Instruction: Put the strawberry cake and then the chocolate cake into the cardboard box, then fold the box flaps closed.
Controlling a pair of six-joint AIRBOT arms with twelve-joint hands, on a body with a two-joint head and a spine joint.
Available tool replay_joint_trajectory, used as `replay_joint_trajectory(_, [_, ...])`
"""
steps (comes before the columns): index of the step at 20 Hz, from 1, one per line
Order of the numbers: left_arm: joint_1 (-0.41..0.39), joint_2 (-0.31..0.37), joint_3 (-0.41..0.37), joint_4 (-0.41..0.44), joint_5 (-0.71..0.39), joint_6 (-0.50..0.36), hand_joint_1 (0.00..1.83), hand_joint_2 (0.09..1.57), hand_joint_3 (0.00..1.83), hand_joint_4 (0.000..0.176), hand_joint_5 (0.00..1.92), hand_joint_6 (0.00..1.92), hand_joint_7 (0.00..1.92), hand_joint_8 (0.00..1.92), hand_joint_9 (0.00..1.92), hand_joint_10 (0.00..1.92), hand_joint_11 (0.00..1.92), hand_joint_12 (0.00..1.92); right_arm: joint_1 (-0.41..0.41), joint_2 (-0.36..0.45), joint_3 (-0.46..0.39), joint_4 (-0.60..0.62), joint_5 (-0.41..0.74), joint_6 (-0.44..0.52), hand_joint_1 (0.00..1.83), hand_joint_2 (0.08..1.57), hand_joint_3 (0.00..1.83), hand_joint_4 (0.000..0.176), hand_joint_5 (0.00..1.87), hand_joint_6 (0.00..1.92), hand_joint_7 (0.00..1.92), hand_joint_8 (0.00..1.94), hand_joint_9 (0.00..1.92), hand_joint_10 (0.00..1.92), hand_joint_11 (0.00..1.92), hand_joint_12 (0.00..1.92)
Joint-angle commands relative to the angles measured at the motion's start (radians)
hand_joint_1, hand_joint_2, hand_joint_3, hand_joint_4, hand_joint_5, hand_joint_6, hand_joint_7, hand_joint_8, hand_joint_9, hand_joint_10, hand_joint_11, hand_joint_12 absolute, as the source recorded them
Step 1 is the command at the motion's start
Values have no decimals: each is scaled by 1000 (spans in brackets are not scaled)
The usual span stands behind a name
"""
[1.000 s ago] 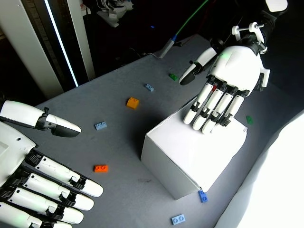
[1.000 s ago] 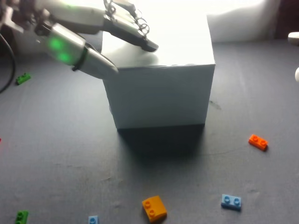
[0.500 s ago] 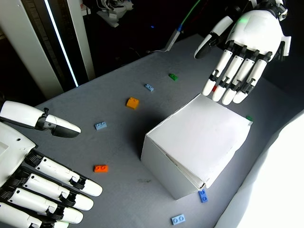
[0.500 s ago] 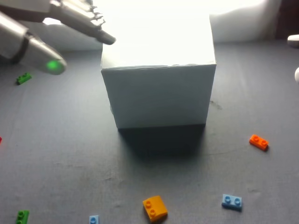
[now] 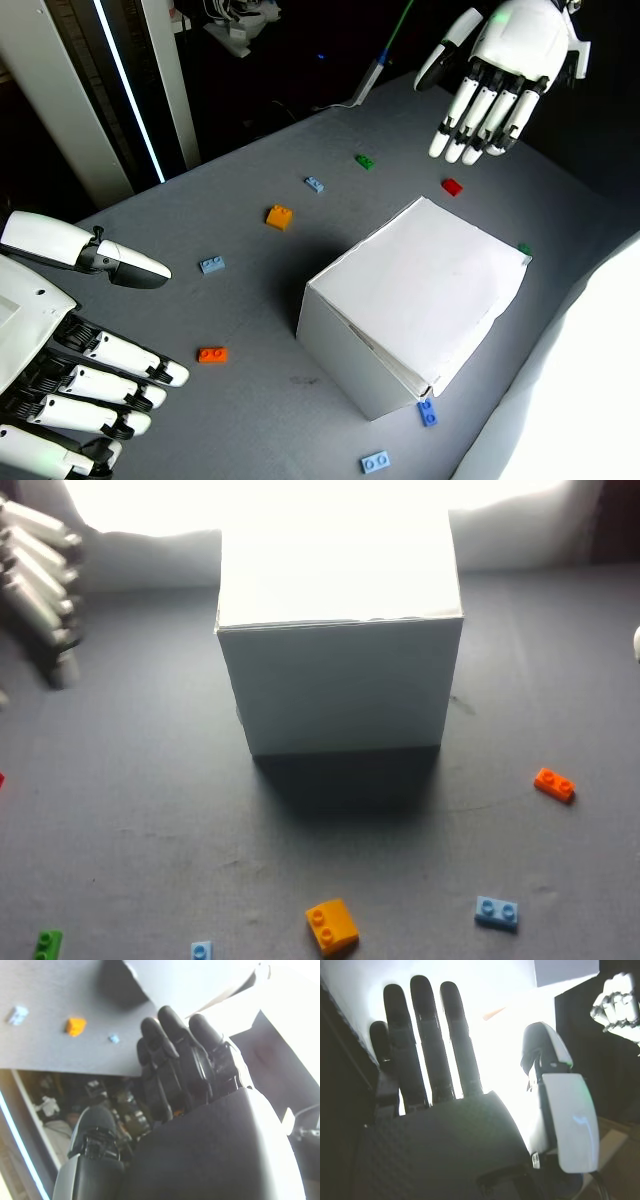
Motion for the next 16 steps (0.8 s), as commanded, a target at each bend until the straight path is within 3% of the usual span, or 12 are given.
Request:
replay_joint_trajectory(1, [-20, 24, 0, -72, 3, -1, 298, 1402, 3, 0, 800, 881, 795, 1259, 636, 1628, 368, 1919, 4, 12, 4, -2, 107, 2, 0, 1285, 0, 0, 1112, 63, 1224, 77, 809, 1038, 382, 1779])
replay_joint_trajectory(2, [-22, 33, 2, -70, -2, -1, 270, 1431, 6, 0, 820, 1094, 890, 1421, 753, 1786, 497, 1921, 4, 12, 4, -2, 106, 1, 0, 1300, 0, 0, 1164, 117, 1259, 356, 863, 1350, 499, 1862])
replay_joint_trajectory(3, [-23, 40, 9, -65, -9, -1, 293, 1450, 7, 0, 866, 1358, 994, 1536, 896, 1890, 681, 1921, 4, 12, 4, -2, 105, 1, 0, 1345, 3, 0, 1198, 250, 1196, 827, 925, 1567, 612, 1909])
replay_joint_trajectory(4, [-23, 46, 17, -61, -12, -1, 278, 1463, 7, 0, 882, 1462, 1042, 1559, 965, 1898, 792, 1921, 4, 12, 4, -3, 103, 0, 0, 1378, 4, 0, 1059, 827, 1134, 1189, 949, 1722, 704, 1919])
replay_joint_trajectory(5, [-23, 48, 22, -60, -12, -1, 260, 1465, 5, 0, 911, 1503, 1103, 1537, 1046, 1888, 914, 1921, 4, 11, 4, -3, 101, 0, 0, 1417, 7, 0, 997, 1207, 1107, 1380, 968, 1766, 740, 1921])
replay_joint_trajectory(6, [-24, 48, 31, -60, -14, -1, 248, 1470, 4, 0, 945, 1596, 1148, 1576, 1107, 1899, 1020, 1921, 4, 11, 4, -3, 99, 0, 0, 1454, 9, 0, 973, 1394, 1106, 1550, 1015, 1870, 831, 1921])
replay_joint_trajectory(9, [-26, 46, 48, -58, -15, -1, 206, 1493, 8, 0, 945, 1660, 1176, 1642, 1175, 1896, 1128, 1921, 3, 5, 4, -14, 96, -2, 38, 1487, 5, 0, 989, 1541, 1150, 1689, 1122, 1920, 966, 1921])
replay_joint_trajectory(12, [-43, 43, 49, -60, -15, -1, 198, 1515, 9, 0, 945, 1705, 1161, 1656, 1151, 1893, 1113, 1921, 3, 4, 4, -20, 96, -2, 2, 1504, 7, 0, 991, 1532, 1162, 1723, 1158, 1921, 994, 1921])
replay_joint_trajectory(16, [-64, 38, 64, -67, -18, -1, 237, 1514, 3, 0, 928, 1743, 1136, 1740, 1151, 1921, 1115, 1921, 3, 3, 4, -24, 97, -5, 0, 1501, 0, 0, 993, 1737, 1186, 1848, 1196, 1921, 1109, 1921])
